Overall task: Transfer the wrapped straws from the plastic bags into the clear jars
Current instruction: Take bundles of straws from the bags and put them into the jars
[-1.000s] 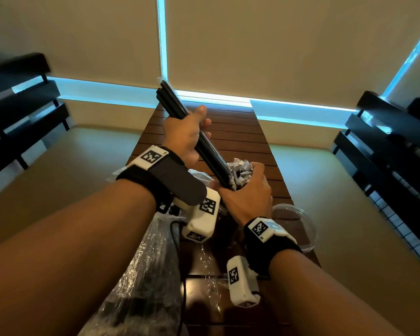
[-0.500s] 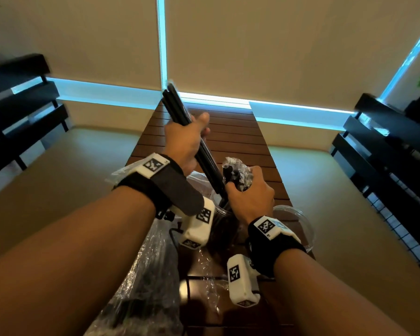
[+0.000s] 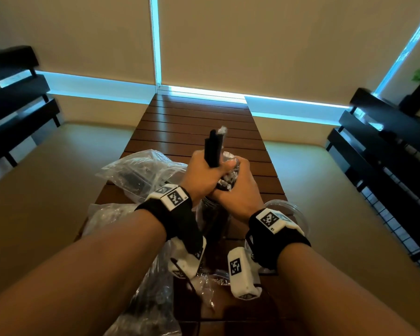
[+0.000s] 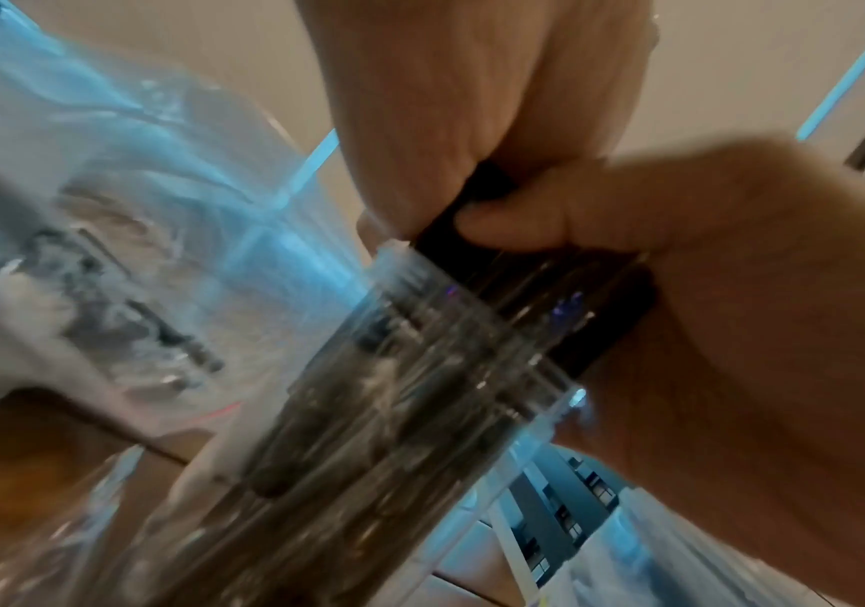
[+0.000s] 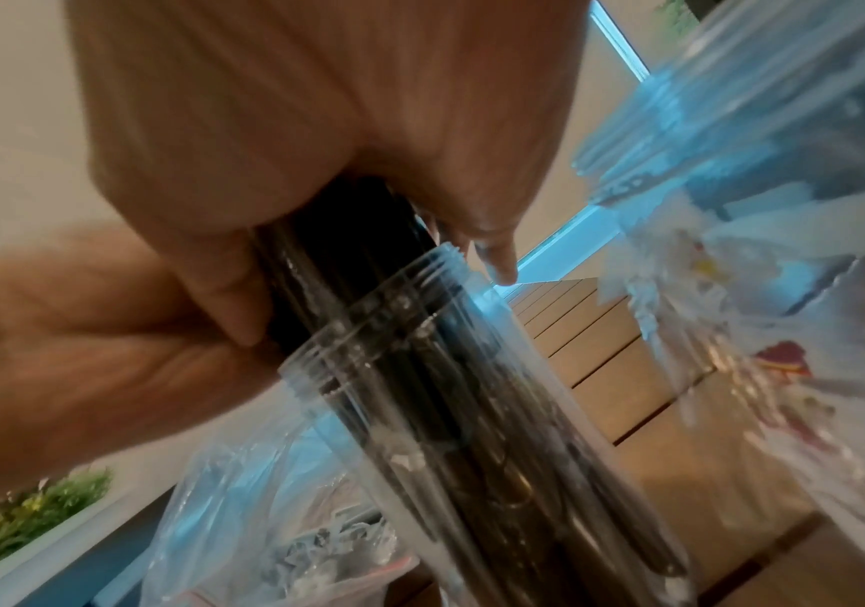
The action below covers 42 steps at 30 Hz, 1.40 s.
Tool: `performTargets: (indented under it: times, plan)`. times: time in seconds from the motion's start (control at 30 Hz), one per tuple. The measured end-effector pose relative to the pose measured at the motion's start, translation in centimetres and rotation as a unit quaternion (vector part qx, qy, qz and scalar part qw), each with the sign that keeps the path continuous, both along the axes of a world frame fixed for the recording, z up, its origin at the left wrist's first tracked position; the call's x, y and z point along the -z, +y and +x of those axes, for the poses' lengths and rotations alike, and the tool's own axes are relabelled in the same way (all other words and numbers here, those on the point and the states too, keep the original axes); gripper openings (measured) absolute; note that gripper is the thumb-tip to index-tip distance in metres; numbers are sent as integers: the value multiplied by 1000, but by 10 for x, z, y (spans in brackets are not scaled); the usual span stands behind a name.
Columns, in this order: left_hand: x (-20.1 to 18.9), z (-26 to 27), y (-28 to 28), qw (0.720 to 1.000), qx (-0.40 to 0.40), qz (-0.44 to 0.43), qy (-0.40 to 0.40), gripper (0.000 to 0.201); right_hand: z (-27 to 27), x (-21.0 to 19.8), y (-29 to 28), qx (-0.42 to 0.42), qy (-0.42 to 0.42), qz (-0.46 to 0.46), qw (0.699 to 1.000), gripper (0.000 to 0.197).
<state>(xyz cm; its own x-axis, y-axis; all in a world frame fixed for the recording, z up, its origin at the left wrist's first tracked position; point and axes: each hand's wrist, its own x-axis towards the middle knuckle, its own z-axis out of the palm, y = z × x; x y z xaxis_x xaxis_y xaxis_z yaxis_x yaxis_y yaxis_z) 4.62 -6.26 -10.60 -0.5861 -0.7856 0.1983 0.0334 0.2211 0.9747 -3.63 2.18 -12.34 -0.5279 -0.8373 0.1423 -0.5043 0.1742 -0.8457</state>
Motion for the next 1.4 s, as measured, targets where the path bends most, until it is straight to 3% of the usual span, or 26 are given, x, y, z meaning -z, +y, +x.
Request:
performTargets:
  times: [0.13, 0.33, 0.43, 0.5, 0.63, 0.73, 0.83, 0.87, 0.93, 1.03, 1.13, 1.2, 1.3, 1.4]
  plan:
    - [0, 9, -3, 999, 53, -11, -4, 19, -5, 4, -2, 26, 19, 0, 999, 63]
    - [-17, 16, -6, 996, 19, -69, -47, 100, -4, 4, -3, 36, 28, 2, 999, 60]
    - [-35, 16, -8, 996, -2, -83, -38, 115, -6, 3, -2, 34, 26, 8, 999, 62]
    - [-48, 13, -7, 994, -20, -108, -21, 113, -6, 3, -2, 36, 26, 4, 999, 63]
    - [-59, 3, 1, 982, -61, -176, -20, 78, -7, 5, -3, 37, 43, 4, 998, 62]
    - [-48, 3, 4, 981, -74, -166, -63, 77, -8, 5, -3, 34, 47, 5, 998, 63]
    - [-31, 8, 3, 973, -67, -182, -122, 43, -11, 7, -2, 35, 49, 2, 998, 65]
    - [-26, 12, 2, 970, -61, -180, -153, 44, -11, 7, -2, 35, 49, 3, 998, 65]
    - [-21, 20, -1, 970, -32, -162, -177, 73, -11, 7, -2, 30, 48, 9, 998, 65]
    - [-33, 26, -3, 981, -9, -147, -124, 102, -11, 6, -3, 26, 47, 11, 998, 64]
    - [-56, 14, -6, 974, -46, -211, -66, 76, -11, 6, -4, 25, 43, 10, 999, 61]
    - [-59, 4, -4, 945, -39, -307, -107, 50, -11, 7, -3, 18, 42, 5, 999, 60]
    - [-31, 2, 0, 893, 51, -377, -241, 52, -12, 6, -1, -6, 20, 5, 1000, 69]
    - [-3, 7, -3, 897, 75, -335, -279, 52, -16, 4, 0, -49, 23, 35, 998, 94]
